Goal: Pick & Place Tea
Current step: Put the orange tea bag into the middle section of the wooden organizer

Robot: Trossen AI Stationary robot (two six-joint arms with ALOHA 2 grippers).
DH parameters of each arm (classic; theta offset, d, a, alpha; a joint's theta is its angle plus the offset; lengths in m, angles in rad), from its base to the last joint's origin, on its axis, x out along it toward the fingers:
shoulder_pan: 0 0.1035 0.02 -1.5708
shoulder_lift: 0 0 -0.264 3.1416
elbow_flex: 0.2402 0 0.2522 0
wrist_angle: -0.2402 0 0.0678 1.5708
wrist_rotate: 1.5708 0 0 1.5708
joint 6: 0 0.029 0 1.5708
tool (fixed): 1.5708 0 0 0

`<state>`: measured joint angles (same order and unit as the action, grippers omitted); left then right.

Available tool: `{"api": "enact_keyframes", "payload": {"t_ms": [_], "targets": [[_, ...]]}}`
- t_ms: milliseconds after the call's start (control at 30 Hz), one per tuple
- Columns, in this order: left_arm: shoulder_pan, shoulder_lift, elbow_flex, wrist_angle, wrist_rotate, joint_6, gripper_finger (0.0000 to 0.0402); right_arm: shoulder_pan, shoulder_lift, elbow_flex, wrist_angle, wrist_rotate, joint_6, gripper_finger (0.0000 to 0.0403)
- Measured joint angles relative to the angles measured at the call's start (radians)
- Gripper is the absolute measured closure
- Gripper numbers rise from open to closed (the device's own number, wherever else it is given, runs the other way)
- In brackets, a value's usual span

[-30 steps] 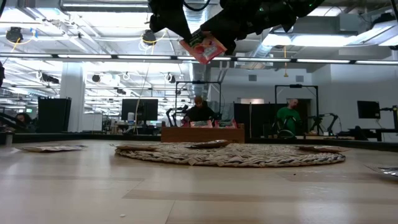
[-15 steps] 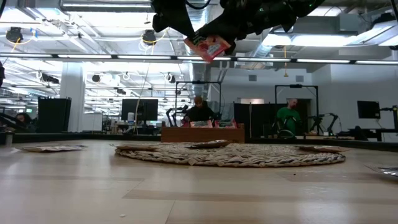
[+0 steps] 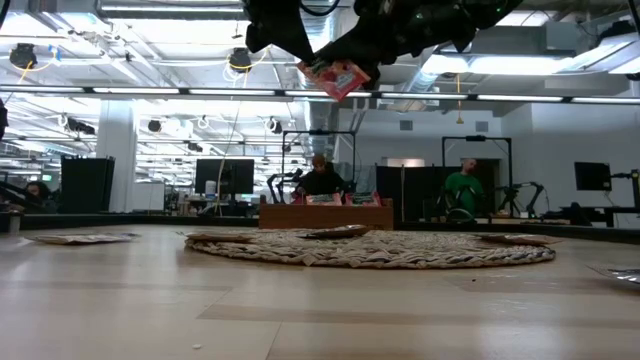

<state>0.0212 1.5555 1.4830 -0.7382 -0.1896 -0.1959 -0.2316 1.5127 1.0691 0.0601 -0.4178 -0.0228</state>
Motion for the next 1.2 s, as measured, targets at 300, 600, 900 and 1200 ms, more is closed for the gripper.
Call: {"api": "enact_keyframes", "payload": {"t_ms": [300,600,900,1200], "targets": [[-0.001,0.000,0.000,-0.070,-0.131,-0.001,0.0395,-0.082,0.000,0.000,0.000,0.078,0.063,0.0403],[0.002,0.000,-0.029,-0.312,-0.303,-0.075,0.0359,-0.187,0.112,0.000,0.233,0.144,0.274,0.0403],[0.001,-0.008,-0.253,-0.254,-0.339,-0.170,0.0358,-0.223,0.311,-0.001,0.378,0.282,0.364,0.0403],[-0.001,-0.193,-0.555,0.091,-0.234,-0.234,0.0358,-0.276,0.391,0.000,0.401,0.373,0.389,0.0403]]}}
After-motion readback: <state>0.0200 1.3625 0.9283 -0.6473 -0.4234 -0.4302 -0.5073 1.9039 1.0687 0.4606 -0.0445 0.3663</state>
